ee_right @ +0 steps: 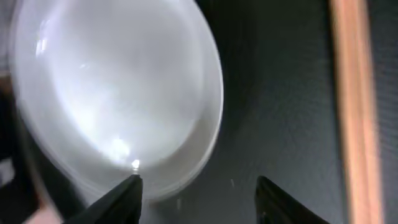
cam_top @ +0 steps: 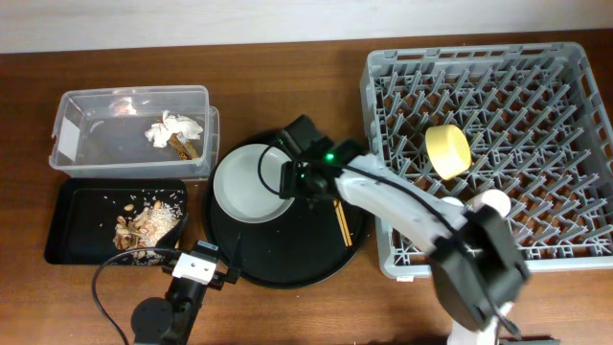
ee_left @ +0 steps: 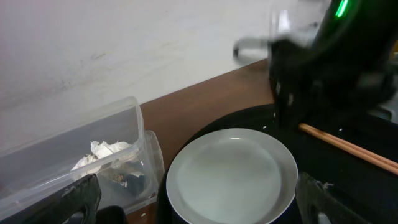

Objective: Sort waste into correct bins and load items into the dishwasher rack
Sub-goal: 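Grasp the grey plate with the right gripper and stand it in the rack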

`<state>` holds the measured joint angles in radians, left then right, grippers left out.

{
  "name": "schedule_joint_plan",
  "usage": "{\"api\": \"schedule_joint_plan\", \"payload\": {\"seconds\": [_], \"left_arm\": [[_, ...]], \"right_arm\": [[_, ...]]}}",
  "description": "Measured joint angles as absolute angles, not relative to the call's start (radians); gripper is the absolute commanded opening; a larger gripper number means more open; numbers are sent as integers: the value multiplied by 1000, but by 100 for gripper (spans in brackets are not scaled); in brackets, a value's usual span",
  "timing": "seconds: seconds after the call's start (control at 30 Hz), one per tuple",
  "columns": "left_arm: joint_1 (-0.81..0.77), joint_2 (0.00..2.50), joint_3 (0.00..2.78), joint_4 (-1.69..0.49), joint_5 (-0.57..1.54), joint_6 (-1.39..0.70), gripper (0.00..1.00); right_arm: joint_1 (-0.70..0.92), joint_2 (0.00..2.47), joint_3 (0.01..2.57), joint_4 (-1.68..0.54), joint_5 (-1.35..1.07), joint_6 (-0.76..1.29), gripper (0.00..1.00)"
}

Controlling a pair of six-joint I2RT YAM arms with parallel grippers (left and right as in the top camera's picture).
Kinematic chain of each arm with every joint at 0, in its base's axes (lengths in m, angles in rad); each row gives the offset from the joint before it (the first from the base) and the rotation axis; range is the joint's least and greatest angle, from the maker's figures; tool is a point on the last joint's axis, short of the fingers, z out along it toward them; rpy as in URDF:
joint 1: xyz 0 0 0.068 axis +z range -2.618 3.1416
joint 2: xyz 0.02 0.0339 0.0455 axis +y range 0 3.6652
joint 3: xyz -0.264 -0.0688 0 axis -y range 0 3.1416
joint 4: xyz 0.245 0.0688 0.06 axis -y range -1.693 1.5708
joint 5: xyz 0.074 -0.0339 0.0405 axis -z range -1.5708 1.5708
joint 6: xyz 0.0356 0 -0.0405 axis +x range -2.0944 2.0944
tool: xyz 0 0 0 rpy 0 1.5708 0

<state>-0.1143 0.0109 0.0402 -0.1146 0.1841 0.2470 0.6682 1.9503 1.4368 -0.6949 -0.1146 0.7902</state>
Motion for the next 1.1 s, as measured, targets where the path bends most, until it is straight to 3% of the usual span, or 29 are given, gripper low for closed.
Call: {"api": "schedule_joint_plan", "payload": {"seconds": [0.1, 0.13, 0.17, 0.43, 0.67, 0.8, 1.0, 1.1], "left_arm": [[-114, 11, 40, -115, 184, 247, 99], [-114, 11, 40, -115, 184, 247, 99], [-114, 11, 40, -115, 184, 247, 99], [-114, 11, 40, -115, 184, 247, 99], [-114, 10, 40, -115, 184, 247, 99], [-114, 10, 40, -115, 184, 247, 99], [-114, 10, 40, -115, 184, 247, 99], [-114, 10, 40, -115, 184, 247, 99]], "right_arm": [[669, 2064, 1436, -634, -160, 847, 24], [669, 2085, 1435, -633, -166, 857, 8], [667, 2088, 1435, -638, -167, 871, 4], [667, 1959, 1428, -765, -15, 858, 4], [667, 1465, 1429, -987, 647, 751, 4], [627, 1409, 1429, -1015, 1126, 656, 4], [408, 1497, 1428, -954, 1203, 589, 4], [373, 1578, 1428, -892, 1185, 515, 4]]}}
